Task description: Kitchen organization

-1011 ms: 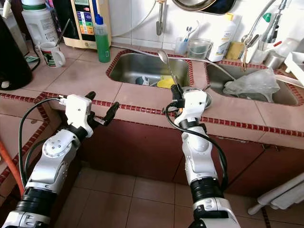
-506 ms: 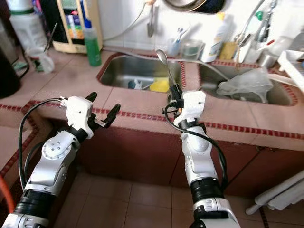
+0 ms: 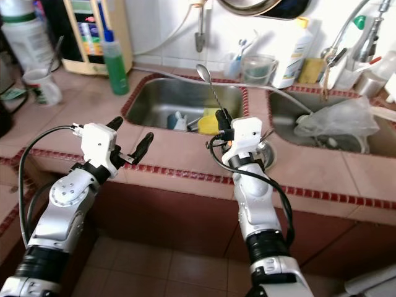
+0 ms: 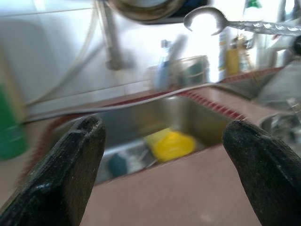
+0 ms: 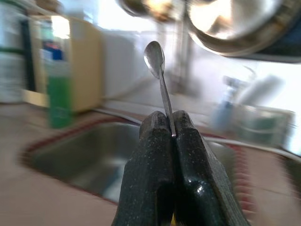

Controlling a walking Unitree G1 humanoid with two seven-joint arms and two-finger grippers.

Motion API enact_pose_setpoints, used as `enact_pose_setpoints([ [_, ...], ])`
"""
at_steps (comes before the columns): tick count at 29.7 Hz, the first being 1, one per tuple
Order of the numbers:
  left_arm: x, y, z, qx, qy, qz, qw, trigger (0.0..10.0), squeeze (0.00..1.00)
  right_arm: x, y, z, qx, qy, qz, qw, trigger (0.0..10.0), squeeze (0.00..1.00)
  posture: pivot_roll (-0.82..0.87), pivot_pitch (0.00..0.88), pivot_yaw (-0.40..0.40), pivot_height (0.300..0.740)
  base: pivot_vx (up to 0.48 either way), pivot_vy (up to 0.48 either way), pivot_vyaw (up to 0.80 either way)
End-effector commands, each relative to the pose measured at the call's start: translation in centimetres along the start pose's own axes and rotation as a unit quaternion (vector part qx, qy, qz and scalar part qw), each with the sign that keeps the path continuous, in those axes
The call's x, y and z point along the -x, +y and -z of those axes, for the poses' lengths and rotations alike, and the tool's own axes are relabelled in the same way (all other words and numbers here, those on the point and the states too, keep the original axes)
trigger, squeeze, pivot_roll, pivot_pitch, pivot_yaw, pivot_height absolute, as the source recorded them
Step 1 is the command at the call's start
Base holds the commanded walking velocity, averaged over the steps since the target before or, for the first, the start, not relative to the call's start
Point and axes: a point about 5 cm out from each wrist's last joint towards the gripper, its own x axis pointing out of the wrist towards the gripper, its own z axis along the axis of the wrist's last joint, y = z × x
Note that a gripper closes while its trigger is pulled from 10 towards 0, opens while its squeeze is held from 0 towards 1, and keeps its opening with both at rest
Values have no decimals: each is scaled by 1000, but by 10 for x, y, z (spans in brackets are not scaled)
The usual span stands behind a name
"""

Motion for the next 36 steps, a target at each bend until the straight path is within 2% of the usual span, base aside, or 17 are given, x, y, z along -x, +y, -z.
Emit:
enact_pose_setpoints([
  [1,2,9,-4,-13,-3,-9,1000,10000,0,-6,5,-8,-1,-19,-5,1000,10000,0,-27,0,-22,740,446,0,0],
  [8,1,10,-4,-3,0,-10,1000,10000,0,-8,4,-10,3,-20,-9,1000,10000,0,-27,0,-22,740,425,0,0],
  [20,-1,11,-8,-1,-8,-1,1000,10000,0,-9,4,-10,4,-19,-13,1000,10000,0,-29,0,-16,740,168,0,0],
  [22,-2,9,-9,22,-12,6,1000,10000,0,-10,4,-8,-13,-9,-8,1000,10000,0,-27,0,-17,740,0,0,0],
  [24,-2,8,-9,21,-11,12,1000,10000,0,-10,2,-7,-23,-4,-2,1000,10000,0,-27,5,-17,740,0,0,0],
  [29,-2,-3,-11,-10,-6,60,998,10000,0,-12,-15,0,-35,39,29,998,10000,0,-22,15,-16,740,0,0,0],
  [36,2,-22,-11,-22,-3,114,993,10000,0,-17,-32,-1,-52,66,39,996,10000,0,-24,42,-9,740,0,0,0],
])
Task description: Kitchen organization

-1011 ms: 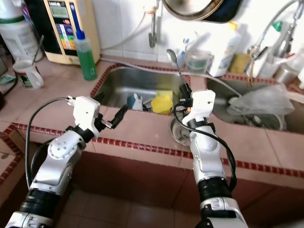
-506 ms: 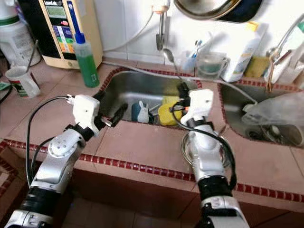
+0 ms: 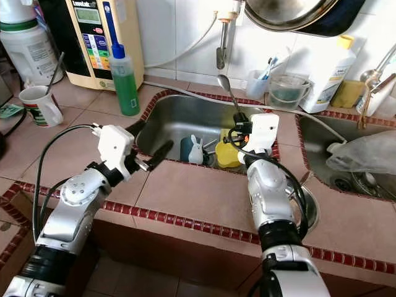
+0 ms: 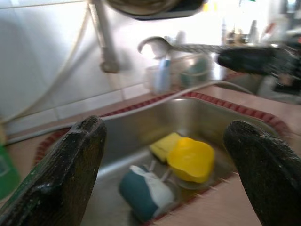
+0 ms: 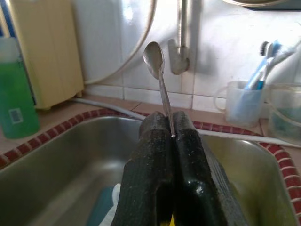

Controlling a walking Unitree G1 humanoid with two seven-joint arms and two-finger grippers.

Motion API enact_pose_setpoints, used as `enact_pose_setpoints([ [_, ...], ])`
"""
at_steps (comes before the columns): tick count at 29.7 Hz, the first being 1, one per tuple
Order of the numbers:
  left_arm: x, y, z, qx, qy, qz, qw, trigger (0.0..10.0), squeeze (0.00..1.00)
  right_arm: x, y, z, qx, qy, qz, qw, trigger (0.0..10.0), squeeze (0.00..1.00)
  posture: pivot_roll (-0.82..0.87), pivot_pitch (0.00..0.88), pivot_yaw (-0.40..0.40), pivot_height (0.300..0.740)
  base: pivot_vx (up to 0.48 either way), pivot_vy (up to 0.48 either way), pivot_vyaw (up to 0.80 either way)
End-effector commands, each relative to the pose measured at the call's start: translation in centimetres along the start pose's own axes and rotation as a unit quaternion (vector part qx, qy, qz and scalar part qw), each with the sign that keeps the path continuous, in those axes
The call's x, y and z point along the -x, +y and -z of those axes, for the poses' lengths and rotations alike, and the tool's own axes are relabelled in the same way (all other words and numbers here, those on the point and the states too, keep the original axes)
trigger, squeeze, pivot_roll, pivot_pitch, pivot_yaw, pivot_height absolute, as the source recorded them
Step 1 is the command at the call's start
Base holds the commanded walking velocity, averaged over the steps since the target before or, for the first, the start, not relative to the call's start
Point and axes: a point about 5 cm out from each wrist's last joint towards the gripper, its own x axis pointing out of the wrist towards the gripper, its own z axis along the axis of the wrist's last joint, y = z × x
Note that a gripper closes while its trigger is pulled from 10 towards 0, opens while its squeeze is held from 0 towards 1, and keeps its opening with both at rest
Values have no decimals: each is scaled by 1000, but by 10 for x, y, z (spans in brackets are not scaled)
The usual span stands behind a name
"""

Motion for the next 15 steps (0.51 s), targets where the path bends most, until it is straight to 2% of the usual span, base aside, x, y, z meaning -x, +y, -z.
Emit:
enact_pose_setpoints([
  [1,-1,-8,-4,-10,1,29,1000,10000,0,-3,-8,-6,-12,1,7,1000,10000,0,-22,48,-8,740,0,0,0],
  [8,4,-19,-10,-15,4,67,998,10000,0,-8,-6,-7,-42,22,-18,999,10000,0,-11,105,3,740,0,0,0],
  [15,11,-24,-14,-11,12,79,997,10000,0,-9,1,-2,-70,48,-45,995,10000,0,8,160,16,740,0,0,0],
])
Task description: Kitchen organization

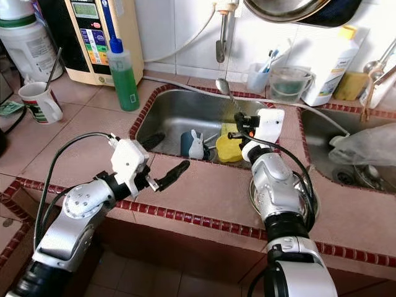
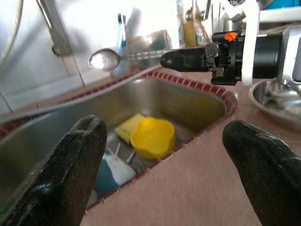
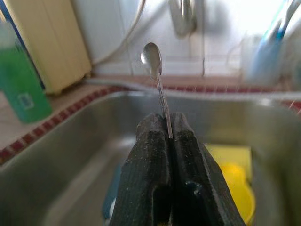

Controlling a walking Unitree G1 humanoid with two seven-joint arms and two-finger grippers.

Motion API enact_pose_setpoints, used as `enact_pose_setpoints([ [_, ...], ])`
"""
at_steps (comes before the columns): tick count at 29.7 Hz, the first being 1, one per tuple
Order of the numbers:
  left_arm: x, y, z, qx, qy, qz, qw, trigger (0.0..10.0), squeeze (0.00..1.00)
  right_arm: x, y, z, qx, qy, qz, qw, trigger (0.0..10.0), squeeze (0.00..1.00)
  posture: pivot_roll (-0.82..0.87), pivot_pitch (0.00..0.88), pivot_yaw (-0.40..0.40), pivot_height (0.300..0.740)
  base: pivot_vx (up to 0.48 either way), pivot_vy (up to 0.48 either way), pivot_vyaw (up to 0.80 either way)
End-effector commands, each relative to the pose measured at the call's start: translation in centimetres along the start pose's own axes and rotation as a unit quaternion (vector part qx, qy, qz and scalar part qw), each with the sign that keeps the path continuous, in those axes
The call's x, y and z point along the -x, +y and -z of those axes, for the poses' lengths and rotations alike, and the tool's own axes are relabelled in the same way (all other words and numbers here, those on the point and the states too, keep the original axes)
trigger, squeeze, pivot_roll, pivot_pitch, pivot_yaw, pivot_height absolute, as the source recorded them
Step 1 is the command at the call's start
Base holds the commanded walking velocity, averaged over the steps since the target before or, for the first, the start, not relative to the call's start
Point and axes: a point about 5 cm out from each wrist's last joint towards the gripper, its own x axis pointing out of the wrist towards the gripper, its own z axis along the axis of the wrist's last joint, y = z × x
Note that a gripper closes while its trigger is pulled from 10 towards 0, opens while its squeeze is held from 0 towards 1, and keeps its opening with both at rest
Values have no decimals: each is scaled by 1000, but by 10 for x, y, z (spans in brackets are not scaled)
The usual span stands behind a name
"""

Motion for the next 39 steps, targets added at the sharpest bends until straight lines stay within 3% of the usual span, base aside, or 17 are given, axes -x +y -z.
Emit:
enact_pose_setpoints([
  [1,1,-3,-6,-3,-4,12,1000,10000,0,-4,4,-5,-14,0,-16,1000,10000,0,9,163,17,740,0,0,0],
  [9,4,0,-10,-3,8,19,1000,10000,0,-5,18,4,-23,43,-60,997,10000,0,18,224,34,740,0,0,0],
  [17,-1,8,-13,-8,11,16,1000,10000,0,0,33,7,-47,63,-104,991,10000,0,12,224,35,740,0,0,0],
  [31,-6,12,-16,-10,4,12,1000,10000,0,1,32,-6,-43,49,-114,991,10000,0,-1,213,35,740,0,0,0],
  [39,-7,14,-16,-11,3,10,1000,10000,0,1,33,-8,-65,43,-116,990,10000,0,3,210,38,740,0,0,0],
])
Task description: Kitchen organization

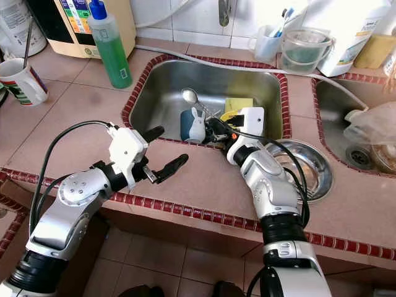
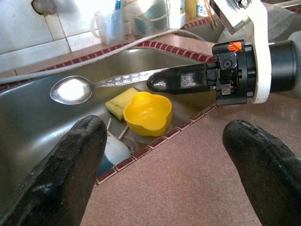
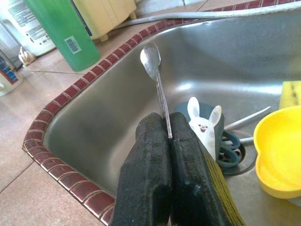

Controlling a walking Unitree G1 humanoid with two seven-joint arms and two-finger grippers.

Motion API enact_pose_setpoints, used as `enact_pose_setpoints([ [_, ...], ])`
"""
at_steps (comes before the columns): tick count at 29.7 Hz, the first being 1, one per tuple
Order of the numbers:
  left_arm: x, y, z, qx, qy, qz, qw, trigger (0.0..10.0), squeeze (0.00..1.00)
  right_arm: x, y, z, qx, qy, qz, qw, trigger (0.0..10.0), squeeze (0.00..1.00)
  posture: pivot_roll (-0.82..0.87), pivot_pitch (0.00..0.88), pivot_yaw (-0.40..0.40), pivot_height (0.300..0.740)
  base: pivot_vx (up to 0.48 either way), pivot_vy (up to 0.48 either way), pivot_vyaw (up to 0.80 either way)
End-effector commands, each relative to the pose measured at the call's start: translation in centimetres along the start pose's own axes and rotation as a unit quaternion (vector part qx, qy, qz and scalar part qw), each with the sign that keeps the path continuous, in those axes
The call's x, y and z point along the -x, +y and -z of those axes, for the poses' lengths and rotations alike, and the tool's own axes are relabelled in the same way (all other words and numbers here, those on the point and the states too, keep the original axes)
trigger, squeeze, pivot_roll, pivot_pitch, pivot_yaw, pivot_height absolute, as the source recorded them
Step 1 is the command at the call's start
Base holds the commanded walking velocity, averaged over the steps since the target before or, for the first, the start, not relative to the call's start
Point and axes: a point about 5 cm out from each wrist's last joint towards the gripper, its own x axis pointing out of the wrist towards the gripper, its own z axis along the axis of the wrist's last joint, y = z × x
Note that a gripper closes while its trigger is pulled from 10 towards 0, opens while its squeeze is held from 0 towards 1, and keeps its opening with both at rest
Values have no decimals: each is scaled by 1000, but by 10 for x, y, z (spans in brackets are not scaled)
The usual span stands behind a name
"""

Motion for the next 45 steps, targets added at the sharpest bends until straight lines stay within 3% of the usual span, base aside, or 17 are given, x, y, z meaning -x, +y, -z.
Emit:
enact_pose_setpoints([
  [1,0,2,-2,-7,-3,0,1000,10000,0,1,3,-2,-20,-11,-10,1000,10000,0,4,211,38,740,0,0,0],
  [24,1,7,-2,-11,-4,-8,1000,10000,0,2,5,1,-77,-12,-14,997,10000,0,5,206,40,740,0,0,0],
  [25,0,9,-2,-12,-5,-12,1000,10000,0,3,5,2,-88,-14,-13,996,10000,278,5,205,41,740,0,0,0],
  [26,0,9,-3,-13,-6,-12,1000,10000,0,3,4,2,-92,-14,-12,996,10000,902,4,206,41,740,0,0,0],
  [27,0,9,-3,-13,-6,-12,1000,10000,0,3,4,2,-92,-14,-12,996,10000,902,4,206,41,740,0,0,0],
  [28,0,9,-3,-14,-6,-11,1000,10000,0,3,5,2,-98,-14,-14,995,10000,1000,4,205,41,740,0,0,0],
  [45,-2,12,-3,-17,-9,-14,1000,10000,0,-1,8,-8,-86,-42,-28,995,10000,1000,4,187,35,740,0,0,0],
])
